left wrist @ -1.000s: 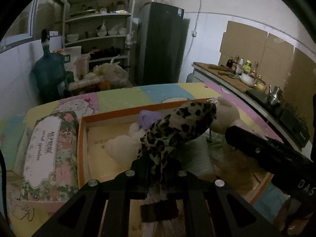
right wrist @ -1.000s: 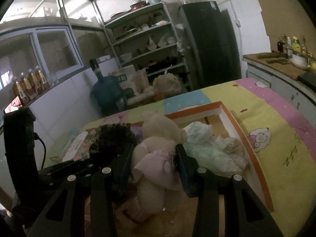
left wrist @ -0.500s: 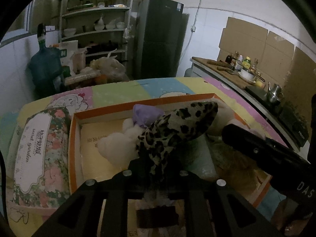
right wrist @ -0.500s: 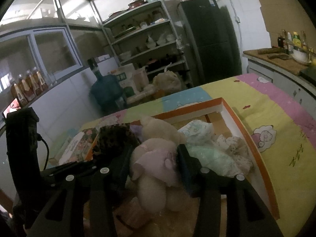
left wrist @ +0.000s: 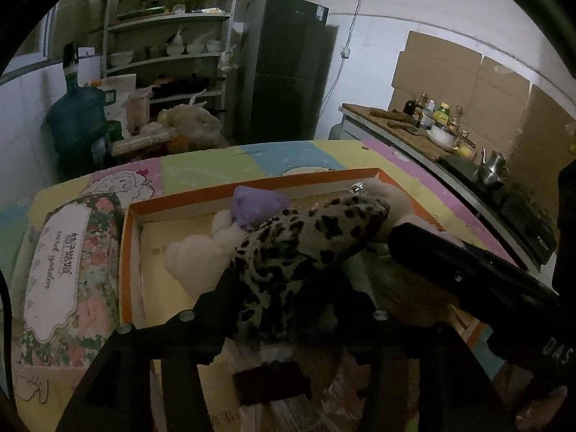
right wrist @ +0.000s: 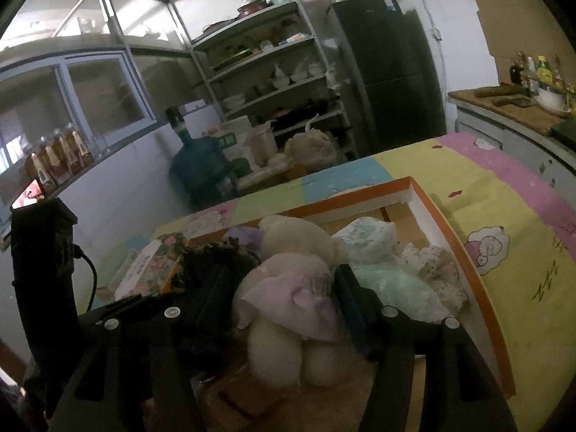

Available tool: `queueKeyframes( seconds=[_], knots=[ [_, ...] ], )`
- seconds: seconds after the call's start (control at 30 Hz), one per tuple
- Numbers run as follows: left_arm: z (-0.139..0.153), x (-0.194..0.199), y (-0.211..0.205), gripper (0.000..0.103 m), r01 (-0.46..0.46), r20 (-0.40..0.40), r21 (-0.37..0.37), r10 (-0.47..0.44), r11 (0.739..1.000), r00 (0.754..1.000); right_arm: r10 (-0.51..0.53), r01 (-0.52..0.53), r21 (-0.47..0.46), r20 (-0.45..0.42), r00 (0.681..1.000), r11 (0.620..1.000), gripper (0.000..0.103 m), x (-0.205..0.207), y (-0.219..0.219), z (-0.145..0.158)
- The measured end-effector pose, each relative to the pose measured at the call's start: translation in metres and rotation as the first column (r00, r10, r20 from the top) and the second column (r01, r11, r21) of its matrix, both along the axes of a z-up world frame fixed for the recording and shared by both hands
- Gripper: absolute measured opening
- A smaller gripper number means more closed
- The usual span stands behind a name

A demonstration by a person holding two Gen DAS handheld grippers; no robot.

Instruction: Organize soft objects

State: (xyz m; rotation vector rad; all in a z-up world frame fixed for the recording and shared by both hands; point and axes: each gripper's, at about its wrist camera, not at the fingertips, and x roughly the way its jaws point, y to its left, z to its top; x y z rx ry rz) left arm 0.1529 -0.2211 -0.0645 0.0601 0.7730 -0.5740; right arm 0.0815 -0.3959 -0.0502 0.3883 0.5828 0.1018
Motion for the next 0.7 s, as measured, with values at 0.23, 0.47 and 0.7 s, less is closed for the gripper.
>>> queueKeyframes(
  seconds=[0.23,0.47,0.7],
  knots=[
    [0.006,-0.006,0.006,0.055,0.0,0.013,-0.007,0.0,1.0,1.0,0.0,0.0,-0.002,0.009,1.0,1.0,0.064,-0.006,0.003,0.006],
    [0.014,-0.013,0.014,0.055,-0.008,0.029,-0.013,0.008,1.0,1.0,-0.002,0.002,-0.011,0.022,1.0,1.0,0.064,-0.014,0.009,0.014],
    [0.021,-0.022,0.026,0.055,-0.022,0.041,-0.024,0.023,0.999,0.999,0.004,-0.003,-0.025,0.038,0.999,1.0,0.065,-0.022,0.017,0.022]
  ],
)
